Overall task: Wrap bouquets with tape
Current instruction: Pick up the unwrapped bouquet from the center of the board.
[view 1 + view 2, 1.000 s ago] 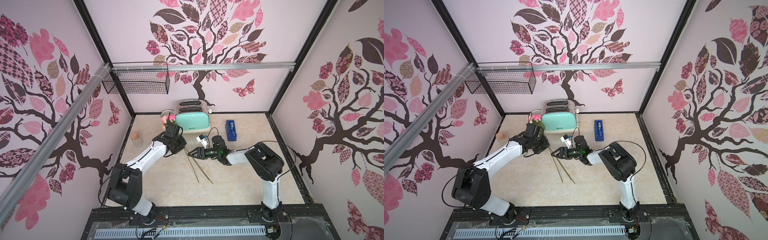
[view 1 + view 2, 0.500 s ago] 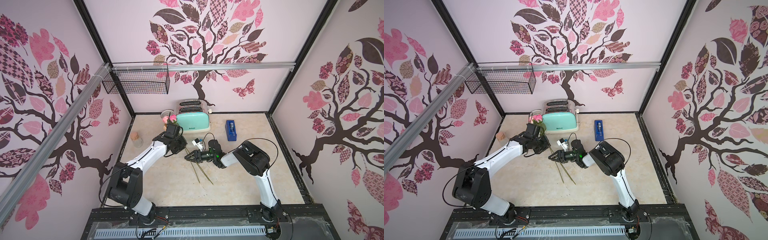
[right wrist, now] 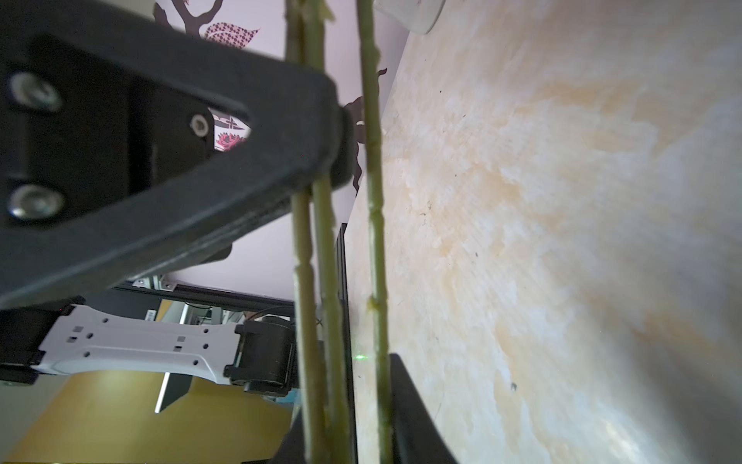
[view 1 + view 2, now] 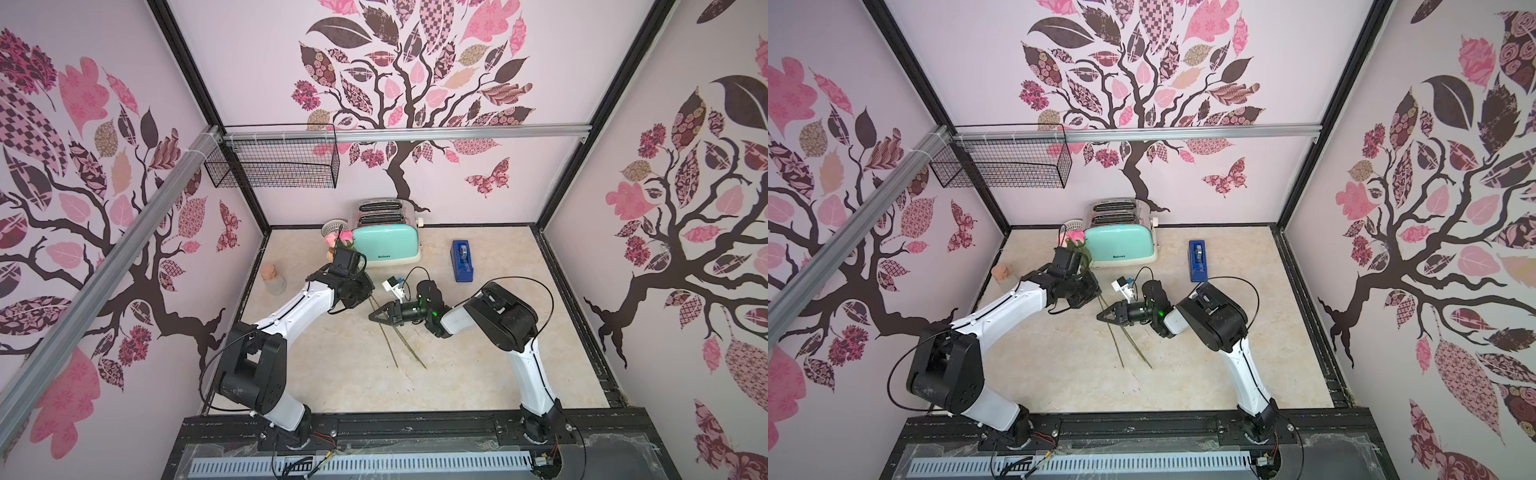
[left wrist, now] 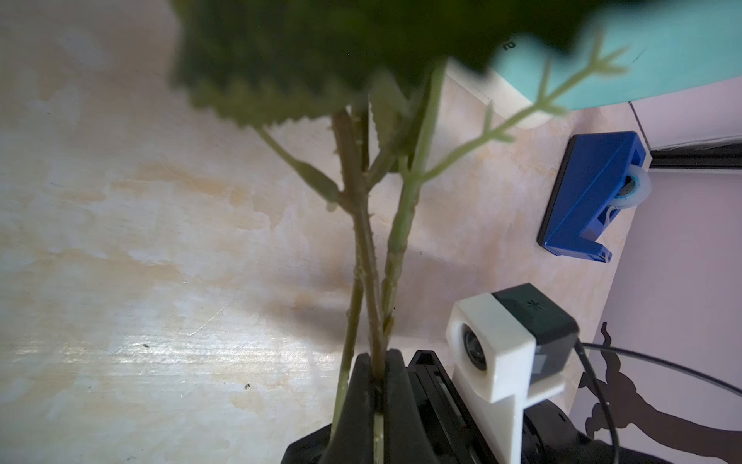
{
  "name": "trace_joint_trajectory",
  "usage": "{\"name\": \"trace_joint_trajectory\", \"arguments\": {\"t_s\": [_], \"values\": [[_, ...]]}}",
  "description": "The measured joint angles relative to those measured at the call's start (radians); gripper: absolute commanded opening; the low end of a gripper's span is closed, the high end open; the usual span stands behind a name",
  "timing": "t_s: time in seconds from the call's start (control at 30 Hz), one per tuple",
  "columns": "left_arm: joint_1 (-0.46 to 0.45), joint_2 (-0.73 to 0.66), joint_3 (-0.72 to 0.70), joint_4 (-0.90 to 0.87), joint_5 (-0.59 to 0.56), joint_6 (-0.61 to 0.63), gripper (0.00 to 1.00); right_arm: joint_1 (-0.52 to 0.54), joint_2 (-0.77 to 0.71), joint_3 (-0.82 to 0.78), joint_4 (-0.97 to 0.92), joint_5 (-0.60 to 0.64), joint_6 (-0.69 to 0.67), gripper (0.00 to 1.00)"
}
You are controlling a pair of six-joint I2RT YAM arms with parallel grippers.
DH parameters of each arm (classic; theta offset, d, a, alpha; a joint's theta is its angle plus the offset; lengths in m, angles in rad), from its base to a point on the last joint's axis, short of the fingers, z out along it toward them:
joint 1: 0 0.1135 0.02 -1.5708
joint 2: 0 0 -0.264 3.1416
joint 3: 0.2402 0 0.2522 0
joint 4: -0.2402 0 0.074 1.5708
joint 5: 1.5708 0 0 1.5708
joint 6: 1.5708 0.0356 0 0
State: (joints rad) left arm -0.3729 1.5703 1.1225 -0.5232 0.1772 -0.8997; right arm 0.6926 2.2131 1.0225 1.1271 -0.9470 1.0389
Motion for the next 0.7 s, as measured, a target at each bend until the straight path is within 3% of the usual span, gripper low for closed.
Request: {"name": "trace_joint_trajectory", "arguments": {"t_s": [0.13,0.23,0.5,0.53,0.63,0.7], "values": [[0.0,0.011,0.0,-0.001,-0.001,0.008,0.0,0.0,-0.002,0.0,-0.028,0.008,-0.037,0.13],[0.002,0.017,0.0,-0.005,-0.001,0.01,0.0,0.001,-0.01,0.0,-0.059,0.013,-0.072,0.0],[0.004,0.017,0.002,-0.009,0.004,0.016,0.0,0.007,-0.072,0.0,-0.211,0.055,-0.181,0.0],[0.004,0.017,0.003,-0.012,0.004,0.019,0.03,0.008,-0.08,0.0,-0.232,0.062,-0.195,0.0],[0.004,0.012,0.009,-0.023,0.004,0.029,0.25,0.009,-0.104,-0.001,-0.283,0.08,-0.231,0.0],[0.004,-0.003,0.011,-0.034,0.003,0.037,0.31,0.01,-0.115,-0.002,-0.313,0.09,-0.248,0.0]]}}
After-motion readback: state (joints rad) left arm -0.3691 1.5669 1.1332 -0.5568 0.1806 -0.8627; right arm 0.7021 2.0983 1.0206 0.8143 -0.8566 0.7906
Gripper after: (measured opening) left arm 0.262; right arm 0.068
